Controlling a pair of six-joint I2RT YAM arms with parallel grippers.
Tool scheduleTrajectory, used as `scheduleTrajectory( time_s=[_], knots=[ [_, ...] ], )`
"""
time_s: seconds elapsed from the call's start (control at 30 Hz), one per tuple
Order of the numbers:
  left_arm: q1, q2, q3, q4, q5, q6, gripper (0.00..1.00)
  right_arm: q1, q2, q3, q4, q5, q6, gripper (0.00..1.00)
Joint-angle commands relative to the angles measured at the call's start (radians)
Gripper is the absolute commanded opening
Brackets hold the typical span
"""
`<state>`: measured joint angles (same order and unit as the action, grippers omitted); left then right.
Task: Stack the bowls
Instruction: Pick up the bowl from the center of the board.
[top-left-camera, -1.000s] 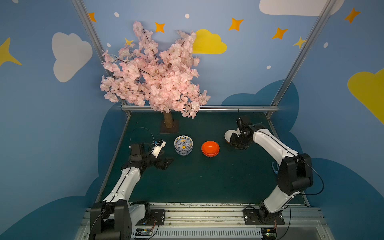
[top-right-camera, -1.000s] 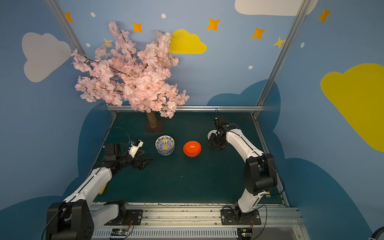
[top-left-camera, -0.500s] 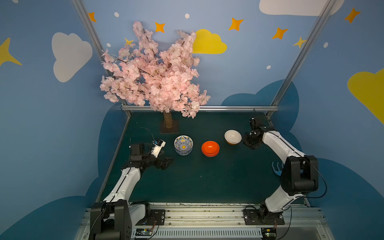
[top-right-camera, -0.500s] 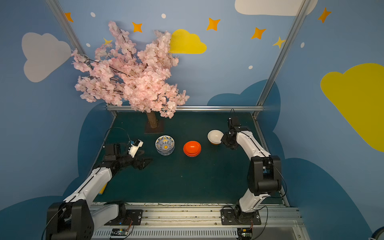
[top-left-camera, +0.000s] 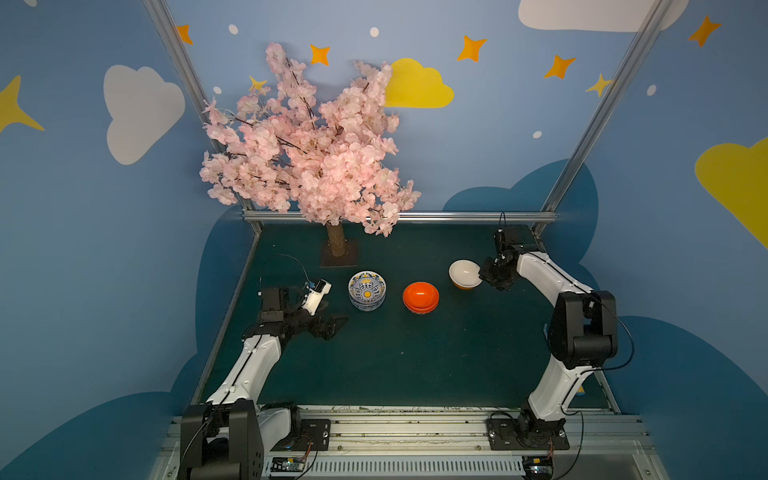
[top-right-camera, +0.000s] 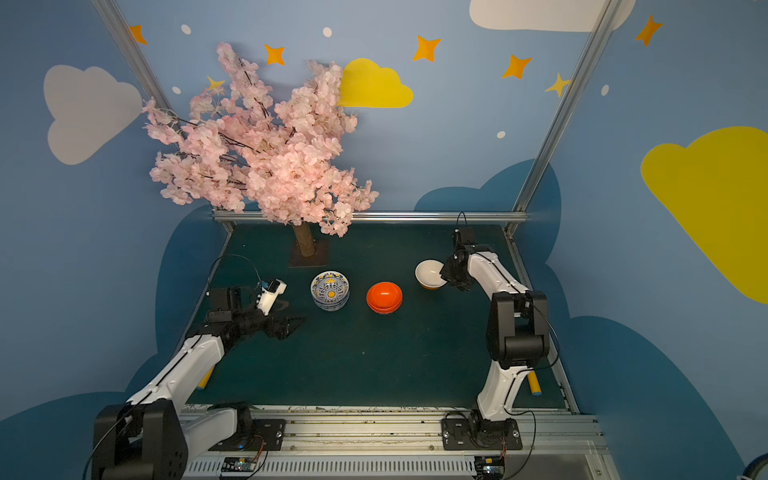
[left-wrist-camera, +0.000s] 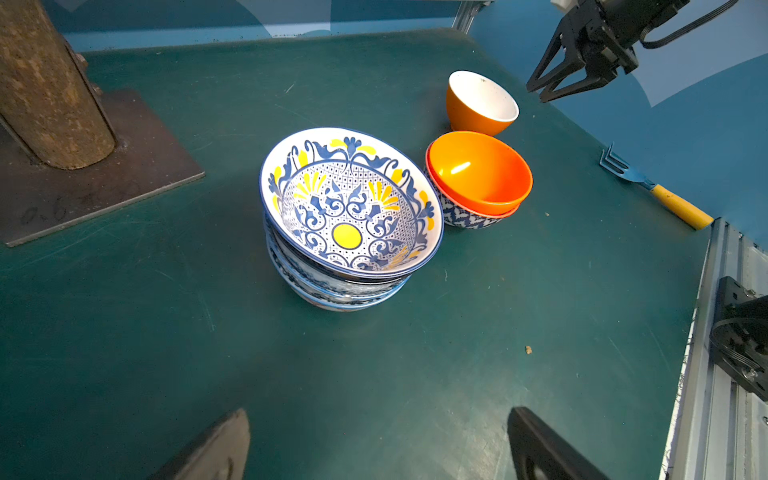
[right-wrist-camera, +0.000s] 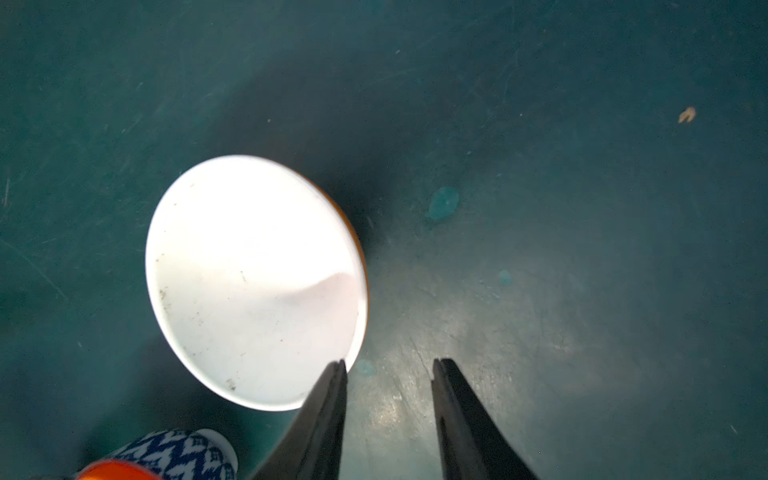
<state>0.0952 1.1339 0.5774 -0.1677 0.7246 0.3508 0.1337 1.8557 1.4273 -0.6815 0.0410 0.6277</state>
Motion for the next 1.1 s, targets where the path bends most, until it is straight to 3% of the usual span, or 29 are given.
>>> scheduleTrajectory(
  time_s=[0.0,0.9,1.07],
  knots=[
    [0.001,0.006,-0.004,0.004,0.006,-0.003,1.00,-0.003,0.032,0.030,0.018,-0.015,-0.006,0.39],
    [0.001,-0.002,-0.007,0.004,0.011,0.001,1.00,-0.003,0.124,0.071,0.025,-0.055,-0.004,0.21],
    [0.001,-0.008,-0.010,0.004,0.012,0.001,1.00,-0.003,0.118,0.070,0.025,-0.057,-0.003,0.12]
  ],
)
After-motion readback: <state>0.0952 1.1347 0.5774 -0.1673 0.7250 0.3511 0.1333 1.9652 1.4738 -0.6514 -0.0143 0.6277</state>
